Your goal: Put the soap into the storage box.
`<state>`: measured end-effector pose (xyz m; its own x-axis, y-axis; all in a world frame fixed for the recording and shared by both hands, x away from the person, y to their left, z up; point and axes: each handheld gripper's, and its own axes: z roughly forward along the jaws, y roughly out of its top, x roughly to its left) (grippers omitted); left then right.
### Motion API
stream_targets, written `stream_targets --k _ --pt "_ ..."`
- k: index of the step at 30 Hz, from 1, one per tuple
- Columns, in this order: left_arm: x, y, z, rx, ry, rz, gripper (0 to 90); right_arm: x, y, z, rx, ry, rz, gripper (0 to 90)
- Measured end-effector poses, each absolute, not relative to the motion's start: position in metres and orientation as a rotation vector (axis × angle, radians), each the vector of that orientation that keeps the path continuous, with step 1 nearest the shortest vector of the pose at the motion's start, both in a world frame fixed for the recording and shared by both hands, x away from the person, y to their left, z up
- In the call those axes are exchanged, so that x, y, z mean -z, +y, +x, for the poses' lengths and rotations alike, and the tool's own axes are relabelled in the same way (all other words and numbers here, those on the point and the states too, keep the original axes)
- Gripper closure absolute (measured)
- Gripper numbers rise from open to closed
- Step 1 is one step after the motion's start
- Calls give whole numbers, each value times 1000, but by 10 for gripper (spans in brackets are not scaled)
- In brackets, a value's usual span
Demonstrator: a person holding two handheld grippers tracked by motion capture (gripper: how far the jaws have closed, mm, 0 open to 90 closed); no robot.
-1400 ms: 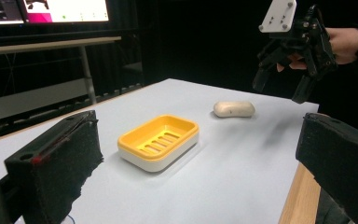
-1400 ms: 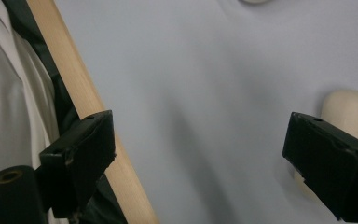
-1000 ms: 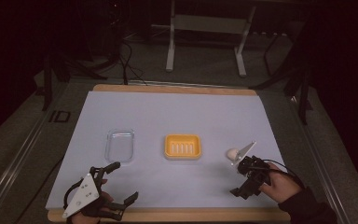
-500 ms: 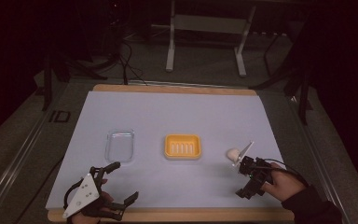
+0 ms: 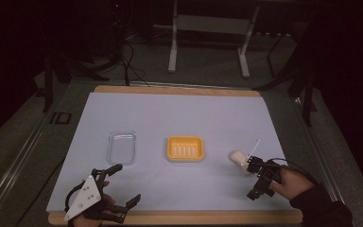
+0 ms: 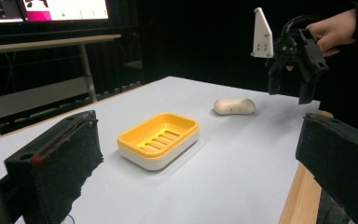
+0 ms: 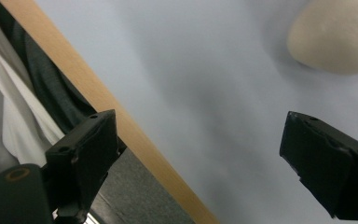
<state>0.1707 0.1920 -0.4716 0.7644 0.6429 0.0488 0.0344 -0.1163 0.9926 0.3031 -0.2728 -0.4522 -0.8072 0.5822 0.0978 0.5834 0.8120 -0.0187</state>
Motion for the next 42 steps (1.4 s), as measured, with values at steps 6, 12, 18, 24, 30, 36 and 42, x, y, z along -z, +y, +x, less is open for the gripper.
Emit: stream_targets --k 6,12,18,24,30,36,42 --pt "472 192 171 -564 552 1624 2 456 -279 311 4 -2861 -1003 112" --pt "472 191 171 -563 552 1624 2 461 -287 319 11 -2844 -1048 113" --pt "472 190 172 -560 552 1623 2 463 -293 331 75 -2840 -1089 113" --pt "472 190 172 -556 549 1626 2 462 -293 341 106 -2877 -1133 112" --pt "472 190 172 -552 547 1631 2 465 -293 349 142 -2903 -1132 113" --pt "472 190 172 -549 546 1630 2 464 -291 351 195 -2908 -1131 114" --pt "472 190 173 -544 543 1630 2 467 -291 354 309 -2914 -1133 114"
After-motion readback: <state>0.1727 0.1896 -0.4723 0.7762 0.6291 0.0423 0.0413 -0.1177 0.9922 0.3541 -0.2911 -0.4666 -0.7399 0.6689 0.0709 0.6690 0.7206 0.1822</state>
